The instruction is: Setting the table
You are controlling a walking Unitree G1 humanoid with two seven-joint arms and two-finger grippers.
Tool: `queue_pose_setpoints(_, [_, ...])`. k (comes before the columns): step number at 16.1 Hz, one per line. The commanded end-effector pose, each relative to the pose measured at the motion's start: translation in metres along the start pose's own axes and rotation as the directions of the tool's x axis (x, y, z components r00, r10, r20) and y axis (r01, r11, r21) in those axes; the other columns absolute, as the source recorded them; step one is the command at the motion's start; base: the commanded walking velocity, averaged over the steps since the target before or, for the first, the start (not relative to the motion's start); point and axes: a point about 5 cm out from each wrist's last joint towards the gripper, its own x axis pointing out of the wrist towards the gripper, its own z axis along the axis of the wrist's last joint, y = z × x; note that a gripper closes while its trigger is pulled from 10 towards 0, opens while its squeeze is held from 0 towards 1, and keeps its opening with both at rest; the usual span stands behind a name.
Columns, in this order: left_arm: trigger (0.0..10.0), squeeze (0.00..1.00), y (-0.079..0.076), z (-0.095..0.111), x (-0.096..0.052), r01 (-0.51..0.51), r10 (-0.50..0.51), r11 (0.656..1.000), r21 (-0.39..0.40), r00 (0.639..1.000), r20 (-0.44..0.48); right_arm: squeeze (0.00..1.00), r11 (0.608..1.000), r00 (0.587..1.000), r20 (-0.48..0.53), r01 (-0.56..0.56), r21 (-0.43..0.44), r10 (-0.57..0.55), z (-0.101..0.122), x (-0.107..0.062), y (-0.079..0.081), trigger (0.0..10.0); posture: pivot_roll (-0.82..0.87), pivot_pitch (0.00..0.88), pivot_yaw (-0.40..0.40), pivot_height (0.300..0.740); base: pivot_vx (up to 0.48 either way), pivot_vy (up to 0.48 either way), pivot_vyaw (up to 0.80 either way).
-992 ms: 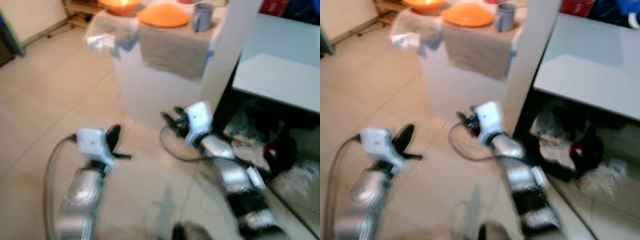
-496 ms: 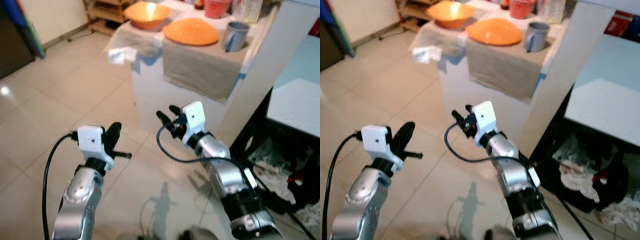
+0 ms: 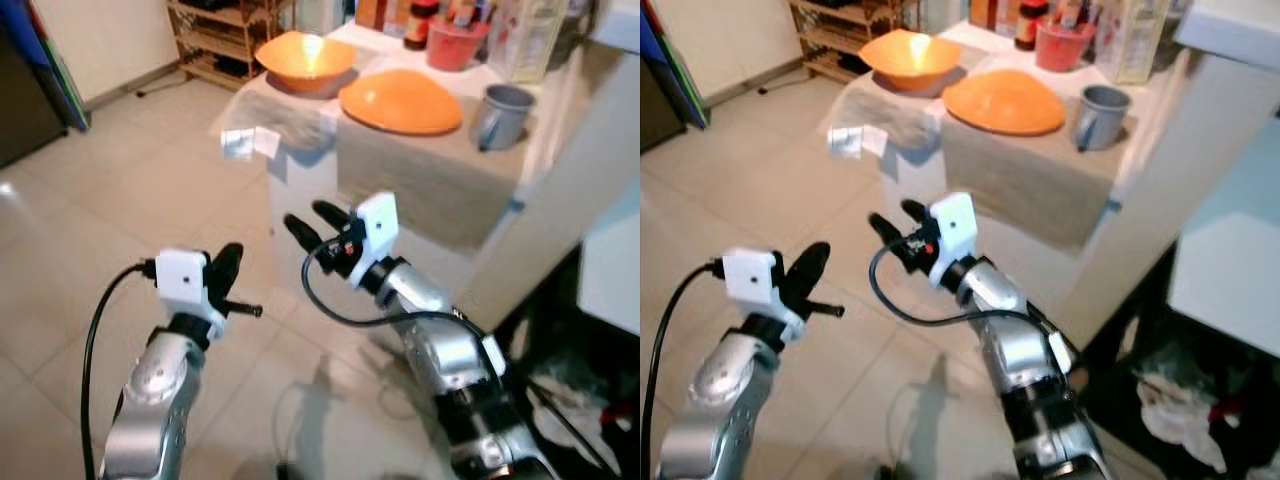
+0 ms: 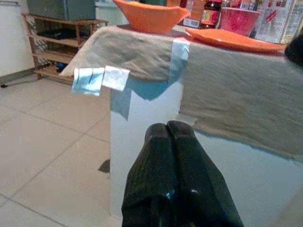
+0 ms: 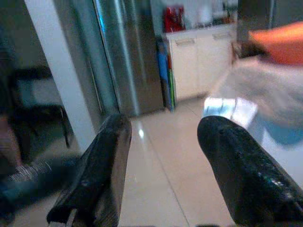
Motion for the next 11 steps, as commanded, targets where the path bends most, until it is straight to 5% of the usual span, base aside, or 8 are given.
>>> queue_pose_setpoints(1, [10.0,0.00,-0.008,0.002,0.002,0.023,-0.023,1.000,-0.006,1.000,0.012,1.00,1.000,1.000,0.027,-0.007,-0.001,0.007,0.010,-0.002,-0.005,10.0,-0.01,0.066,-0.003,0.740,0.480,0.000,0.00])
queue_pose_setpoints(11, [10.0,0.00,-0.012,0.009,0.009,0.047,-0.047,0.999,-0.005,0.998,0.034,1.00,0.990,0.964,0.226,-0.136,-0.028,0.139,0.076,0.018,0.010,10.0,-0.02,0.057,0.010,0.740,0.480,0.000,0.00])
